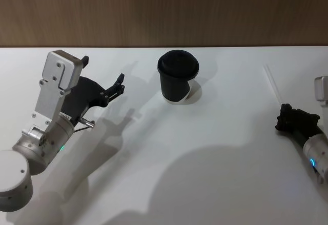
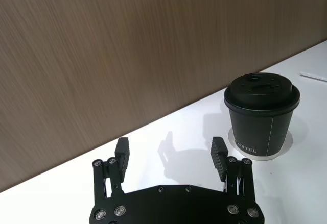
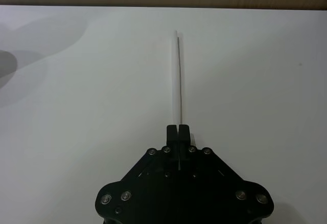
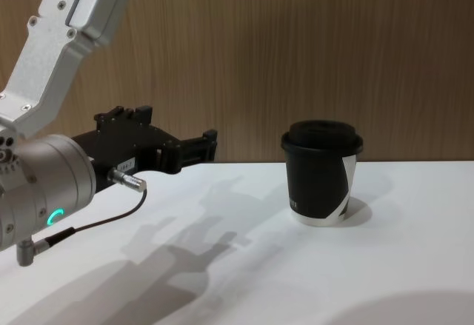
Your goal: Pick up the straw with one hand, pass it to the other hand, and insert it into the cup.
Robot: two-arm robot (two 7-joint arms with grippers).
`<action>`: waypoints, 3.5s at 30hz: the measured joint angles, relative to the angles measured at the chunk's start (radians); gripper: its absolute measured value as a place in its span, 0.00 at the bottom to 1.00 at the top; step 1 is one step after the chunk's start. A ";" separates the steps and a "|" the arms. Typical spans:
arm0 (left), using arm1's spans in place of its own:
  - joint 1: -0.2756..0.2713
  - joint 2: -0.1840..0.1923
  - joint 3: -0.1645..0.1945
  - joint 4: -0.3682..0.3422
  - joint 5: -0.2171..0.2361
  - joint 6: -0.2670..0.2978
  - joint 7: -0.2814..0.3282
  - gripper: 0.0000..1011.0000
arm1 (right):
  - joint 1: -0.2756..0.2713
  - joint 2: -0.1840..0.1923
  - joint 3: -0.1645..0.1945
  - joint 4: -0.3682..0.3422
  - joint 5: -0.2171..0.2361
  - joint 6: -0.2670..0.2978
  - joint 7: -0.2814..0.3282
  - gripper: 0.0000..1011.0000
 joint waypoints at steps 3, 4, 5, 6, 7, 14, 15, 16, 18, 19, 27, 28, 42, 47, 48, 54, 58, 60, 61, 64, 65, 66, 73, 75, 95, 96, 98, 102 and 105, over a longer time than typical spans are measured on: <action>0.000 0.000 0.000 0.000 0.000 0.000 0.000 0.99 | -0.002 0.001 0.001 0.000 -0.001 -0.008 0.005 0.02; 0.000 0.000 0.000 0.000 0.000 0.000 0.000 0.99 | -0.004 0.002 0.001 0.000 -0.001 -0.016 0.009 0.02; 0.000 0.000 0.000 0.000 0.000 0.000 0.000 0.99 | -0.006 0.003 0.001 0.001 -0.002 -0.022 0.012 0.02; 0.000 0.000 0.000 0.000 0.000 0.000 0.000 0.99 | -0.009 0.005 0.002 0.000 -0.002 -0.032 0.018 0.02; 0.000 0.000 0.000 0.000 0.000 0.000 0.000 0.99 | -0.011 0.006 0.002 0.000 -0.003 -0.038 0.021 0.02; 0.000 0.000 0.000 0.000 0.000 0.000 0.000 0.99 | -0.023 0.020 0.004 -0.011 -0.009 -0.113 0.061 0.02; 0.000 0.000 0.000 0.000 0.000 0.000 0.000 0.99 | -0.027 0.025 0.006 -0.016 -0.010 -0.132 0.071 0.02; 0.000 0.000 0.000 0.000 0.000 0.000 0.000 0.99 | -0.029 0.027 0.006 -0.018 -0.011 -0.141 0.075 0.02; 0.000 0.000 0.000 0.000 0.000 0.000 0.000 0.99 | -0.032 0.032 0.007 -0.023 -0.013 -0.164 0.087 0.02; 0.000 0.000 0.000 0.000 0.000 0.000 0.000 0.99 | -0.037 0.037 0.010 -0.029 -0.014 -0.187 0.100 0.02; 0.000 0.000 0.000 0.000 0.000 0.000 0.000 0.99 | -0.055 0.068 0.020 -0.057 -0.009 -0.285 0.173 0.02; 0.000 0.000 0.000 0.000 0.000 0.000 0.000 0.99 | -0.057 0.072 0.021 -0.060 -0.006 -0.297 0.185 0.02; 0.000 0.000 0.000 0.000 0.000 0.000 0.000 0.99 | -0.078 0.137 0.024 -0.095 0.089 -0.397 0.369 0.02; 0.000 0.000 0.000 0.000 0.000 0.000 0.000 0.99 | -0.080 0.159 0.016 -0.101 0.133 -0.409 0.440 0.02; 0.000 0.000 0.000 0.000 0.000 0.000 0.000 0.99 | -0.080 0.162 0.014 -0.102 0.141 -0.411 0.452 0.02; 0.000 0.000 0.000 0.000 0.000 0.000 0.000 0.99 | -0.079 0.182 0.001 -0.107 0.187 -0.414 0.522 0.02; 0.000 0.000 0.000 0.000 0.000 0.000 0.000 0.99 | -0.077 0.195 -0.012 -0.115 0.222 -0.413 0.574 0.02; 0.000 0.000 0.000 0.000 0.000 0.000 0.000 0.99 | -0.076 0.200 -0.018 -0.121 0.236 -0.413 0.592 0.02; 0.000 0.000 0.000 0.000 0.000 0.000 0.000 0.99 | -0.076 0.200 -0.018 -0.121 0.236 -0.413 0.592 0.02; 0.000 0.000 0.000 0.000 0.000 0.000 0.000 0.99 | -0.076 0.206 -0.026 -0.128 0.255 -0.412 0.617 0.02; 0.000 0.000 0.000 0.000 0.000 0.000 0.000 0.99 | -0.076 0.208 -0.027 -0.131 0.258 -0.412 0.621 0.02; 0.000 0.000 0.000 0.000 0.000 0.000 0.000 0.99 | -0.077 0.210 -0.030 -0.134 0.265 -0.412 0.629 0.02; 0.000 0.000 0.000 0.000 0.000 0.000 0.000 0.99 | -0.081 0.218 -0.039 -0.149 0.284 -0.413 0.651 0.02; 0.000 0.000 0.000 0.000 0.000 0.000 0.000 0.99 | -0.082 0.219 -0.040 -0.151 0.286 -0.413 0.654 0.02; -0.010 0.010 -0.018 -0.013 -0.109 -0.025 -0.155 0.99 | -0.086 0.227 -0.048 -0.165 0.305 -0.417 0.676 0.02; -0.012 0.010 -0.020 -0.014 -0.124 -0.027 -0.175 0.99 | -0.086 0.227 -0.048 -0.165 0.306 -0.417 0.676 0.02; -0.014 0.010 -0.023 -0.014 -0.142 -0.029 -0.198 0.99 | -0.086 0.227 -0.048 -0.166 0.306 -0.417 0.677 0.02; -0.021 0.011 -0.029 -0.013 -0.193 -0.034 -0.263 0.99 | -0.086 0.227 -0.049 -0.167 0.307 -0.417 0.678 0.02; -0.026 0.010 -0.032 -0.009 -0.219 -0.034 -0.296 0.99 | -0.086 0.227 -0.049 -0.167 0.307 -0.417 0.679 0.02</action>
